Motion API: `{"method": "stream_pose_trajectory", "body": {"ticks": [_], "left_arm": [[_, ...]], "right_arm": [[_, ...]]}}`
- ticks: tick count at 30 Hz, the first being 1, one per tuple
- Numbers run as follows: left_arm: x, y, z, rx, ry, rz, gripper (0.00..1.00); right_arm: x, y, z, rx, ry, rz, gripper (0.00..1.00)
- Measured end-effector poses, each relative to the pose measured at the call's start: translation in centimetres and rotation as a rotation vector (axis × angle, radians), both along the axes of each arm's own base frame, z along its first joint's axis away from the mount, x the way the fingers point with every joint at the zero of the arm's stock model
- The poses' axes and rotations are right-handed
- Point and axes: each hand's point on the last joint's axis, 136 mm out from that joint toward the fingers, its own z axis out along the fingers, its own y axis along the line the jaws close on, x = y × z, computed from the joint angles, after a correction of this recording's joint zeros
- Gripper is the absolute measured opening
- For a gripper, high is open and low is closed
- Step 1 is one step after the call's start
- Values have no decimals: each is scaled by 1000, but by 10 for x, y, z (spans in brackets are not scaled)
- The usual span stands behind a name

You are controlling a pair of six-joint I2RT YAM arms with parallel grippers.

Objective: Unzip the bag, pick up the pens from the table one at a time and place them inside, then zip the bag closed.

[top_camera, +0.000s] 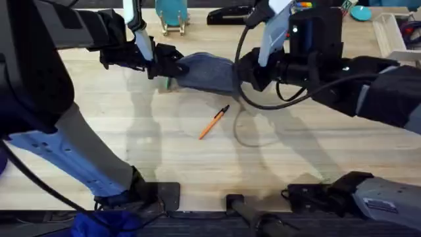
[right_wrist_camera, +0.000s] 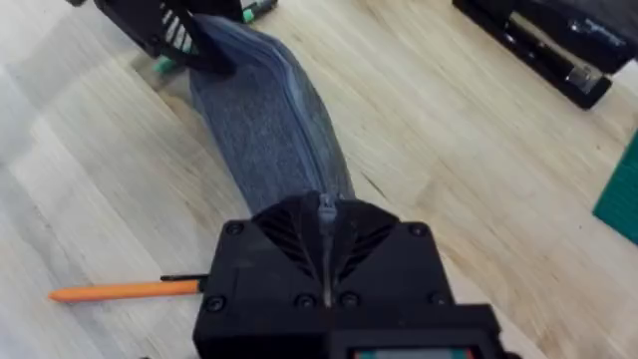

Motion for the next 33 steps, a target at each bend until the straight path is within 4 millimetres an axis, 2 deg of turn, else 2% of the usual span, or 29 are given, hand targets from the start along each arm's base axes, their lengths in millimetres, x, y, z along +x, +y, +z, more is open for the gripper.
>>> {"method": "stream_pose_trajectory", "body": {"ticks": [7,19,33], "left_arm": [[0,0,0,0,1,-1,42],[0,0,0,0,1,0,42],[-1,-1,0,-2,4,-1,42]], "right_arm": [[4,8,-5,6,-10,13,33],[11,22,3,38,-66,32,33],[19,56,0,90,-141,87,33]]}}
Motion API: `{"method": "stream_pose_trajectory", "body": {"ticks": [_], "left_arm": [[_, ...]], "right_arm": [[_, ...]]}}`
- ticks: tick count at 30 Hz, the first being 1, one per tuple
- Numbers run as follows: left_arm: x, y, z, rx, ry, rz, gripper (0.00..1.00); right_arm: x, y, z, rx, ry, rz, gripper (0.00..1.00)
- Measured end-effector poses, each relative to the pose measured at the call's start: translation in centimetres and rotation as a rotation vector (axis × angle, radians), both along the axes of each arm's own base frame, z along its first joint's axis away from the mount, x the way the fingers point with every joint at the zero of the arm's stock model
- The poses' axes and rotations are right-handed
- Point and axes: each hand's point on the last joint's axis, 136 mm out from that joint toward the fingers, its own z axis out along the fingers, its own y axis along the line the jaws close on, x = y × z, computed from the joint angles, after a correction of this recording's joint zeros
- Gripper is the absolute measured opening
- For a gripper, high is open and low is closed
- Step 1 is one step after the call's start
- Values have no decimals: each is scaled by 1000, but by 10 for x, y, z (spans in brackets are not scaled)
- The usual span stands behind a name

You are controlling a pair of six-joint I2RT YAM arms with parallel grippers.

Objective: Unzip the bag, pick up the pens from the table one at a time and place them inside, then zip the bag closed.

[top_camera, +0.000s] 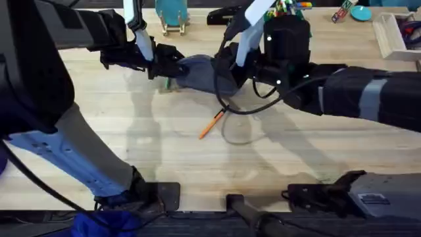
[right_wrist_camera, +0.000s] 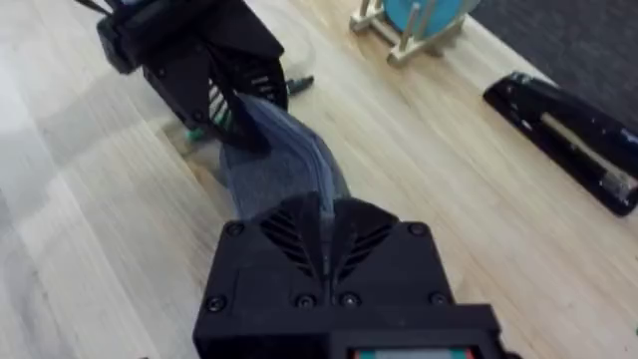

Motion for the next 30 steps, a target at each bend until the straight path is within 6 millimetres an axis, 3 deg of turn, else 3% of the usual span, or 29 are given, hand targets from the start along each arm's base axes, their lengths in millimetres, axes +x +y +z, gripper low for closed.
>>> {"method": "stream_pose_trajectory", "body": {"ticks": [5,12,16,20,30], "left_arm": [[0,-1,0,-2,-1,-3,42],[0,-2,0,-2,-1,-4,42],[0,-2,0,-2,-1,-4,42],[0,-2,0,-2,-1,-4,42],[0,-2,0,-2,-1,-4,42]], "right_arm": [[0,6,-2,19,5,7,30],[-1,27,16,63,-39,54,30],[0,33,15,67,-36,65,30],[0,34,11,63,-29,65,30],[5,31,29,94,-33,19,30]]}}
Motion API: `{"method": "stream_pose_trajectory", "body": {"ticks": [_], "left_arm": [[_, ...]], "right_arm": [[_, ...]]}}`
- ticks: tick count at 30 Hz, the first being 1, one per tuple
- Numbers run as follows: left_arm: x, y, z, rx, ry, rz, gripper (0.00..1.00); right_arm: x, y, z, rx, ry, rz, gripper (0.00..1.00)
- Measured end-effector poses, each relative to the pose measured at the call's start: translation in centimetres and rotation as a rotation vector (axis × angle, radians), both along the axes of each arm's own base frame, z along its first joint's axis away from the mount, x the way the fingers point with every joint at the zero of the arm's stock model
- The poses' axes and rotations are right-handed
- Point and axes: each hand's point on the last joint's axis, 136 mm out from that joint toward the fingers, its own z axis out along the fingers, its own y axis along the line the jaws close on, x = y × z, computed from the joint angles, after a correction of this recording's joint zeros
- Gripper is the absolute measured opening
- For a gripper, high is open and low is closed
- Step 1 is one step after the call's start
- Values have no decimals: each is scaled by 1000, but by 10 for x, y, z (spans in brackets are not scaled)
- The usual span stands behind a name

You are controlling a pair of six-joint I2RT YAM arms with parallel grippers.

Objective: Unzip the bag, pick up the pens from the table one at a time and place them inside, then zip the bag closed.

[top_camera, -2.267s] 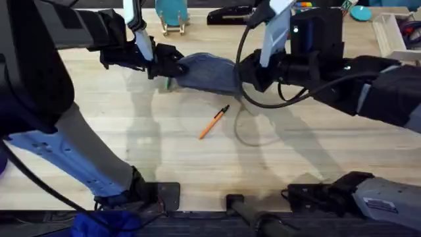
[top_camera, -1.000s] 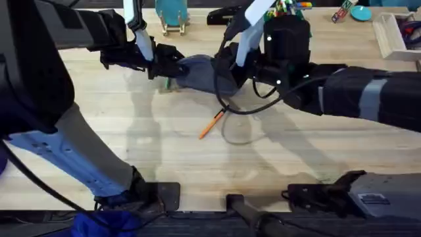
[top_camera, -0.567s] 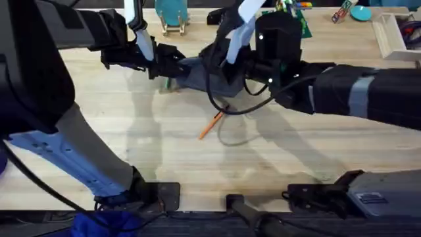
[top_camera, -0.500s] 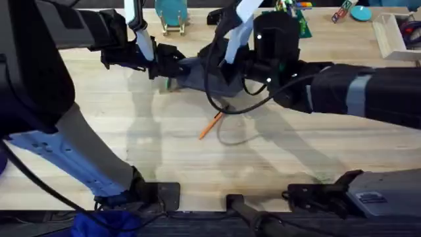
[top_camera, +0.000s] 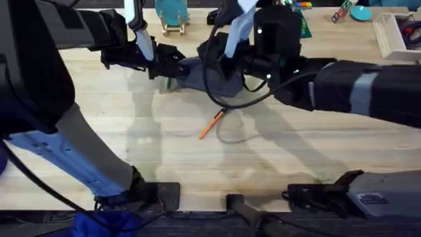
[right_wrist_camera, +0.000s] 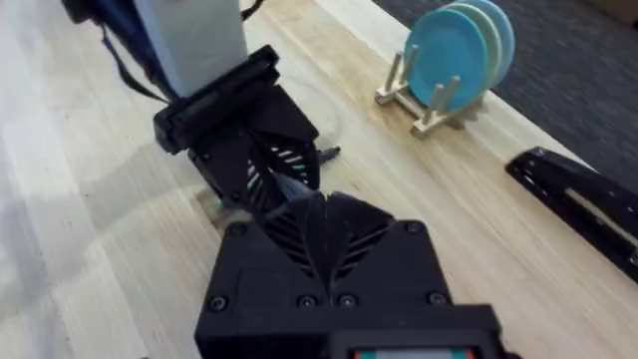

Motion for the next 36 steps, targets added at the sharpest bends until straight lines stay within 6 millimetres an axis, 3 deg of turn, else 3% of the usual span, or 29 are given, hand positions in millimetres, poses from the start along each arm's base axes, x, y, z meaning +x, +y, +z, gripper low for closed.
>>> {"method": "stream_pose_trajectory", "body": {"ticks": [6,16,19,22,23,27,29,36], "left_arm": [[0,0,0,0,0,0,42],[0,0,0,0,0,0,42],[0,0,0,0,1,0,42],[0,0,0,0,1,0,42],[0,0,0,0,0,0,42],[0,0,0,0,1,0,42],[0,0,0,0,1,0,42],[0,0,0,0,1,0,42]], "right_arm": [[-3,-15,13,-30,4,-113,30],[-22,-24,32,-135,-97,-356,31],[-28,-28,37,-166,-139,-448,217],[-34,-32,41,-186,-172,-516,270],[-35,-33,42,-188,-177,-531,359],[-41,-33,45,-192,-194,-567,942],[-44,-33,43,-194,-186,-574,991],[-57,-49,23,-272,-78,-600,996]]}}
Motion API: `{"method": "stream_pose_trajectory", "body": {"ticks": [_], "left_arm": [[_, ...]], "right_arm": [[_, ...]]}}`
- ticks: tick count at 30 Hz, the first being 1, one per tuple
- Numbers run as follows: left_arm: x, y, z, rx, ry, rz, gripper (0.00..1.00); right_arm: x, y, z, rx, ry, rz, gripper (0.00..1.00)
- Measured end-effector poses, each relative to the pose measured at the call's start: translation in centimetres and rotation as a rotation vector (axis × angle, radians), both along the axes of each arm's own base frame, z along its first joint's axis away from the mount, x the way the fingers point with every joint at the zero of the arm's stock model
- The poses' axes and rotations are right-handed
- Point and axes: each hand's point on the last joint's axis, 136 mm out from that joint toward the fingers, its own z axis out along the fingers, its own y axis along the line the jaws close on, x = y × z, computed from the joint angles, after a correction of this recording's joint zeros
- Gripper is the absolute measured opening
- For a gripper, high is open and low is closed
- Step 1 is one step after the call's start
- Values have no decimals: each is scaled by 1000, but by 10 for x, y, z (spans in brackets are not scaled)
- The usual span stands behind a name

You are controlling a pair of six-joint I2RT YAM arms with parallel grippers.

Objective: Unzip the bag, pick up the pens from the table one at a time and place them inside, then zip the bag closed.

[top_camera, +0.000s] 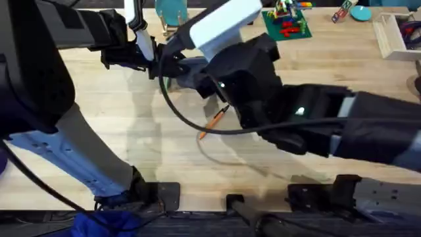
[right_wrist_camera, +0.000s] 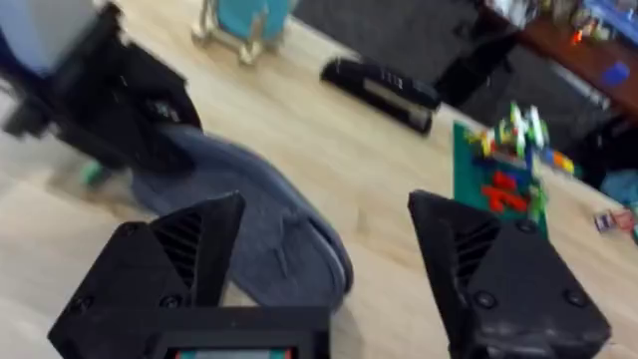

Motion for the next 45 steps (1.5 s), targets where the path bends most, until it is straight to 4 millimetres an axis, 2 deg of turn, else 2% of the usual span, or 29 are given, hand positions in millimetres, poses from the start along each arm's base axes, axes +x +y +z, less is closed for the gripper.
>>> {"method": "stream_pose_trajectory", "body": {"ticks": [5,10,20,24,37,45], "left_arm": [[0,0,0,0,0,0,42],[0,0,0,0,0,0,42],[-1,0,0,-1,4,0,42],[-1,0,0,-1,6,0,42],[-1,0,0,-1,8,0,42],[-2,0,0,-2,12,0,42]], "right_arm": [[-7,-9,6,-11,87,-37,997],[-10,-7,10,95,212,-45,997],[-9,-32,-1,357,505,-196,997],[-12,-39,-5,417,569,-250,998],[-18,-32,-8,468,623,-250,998],[-11,-20,-33,432,659,-262,998]]}}
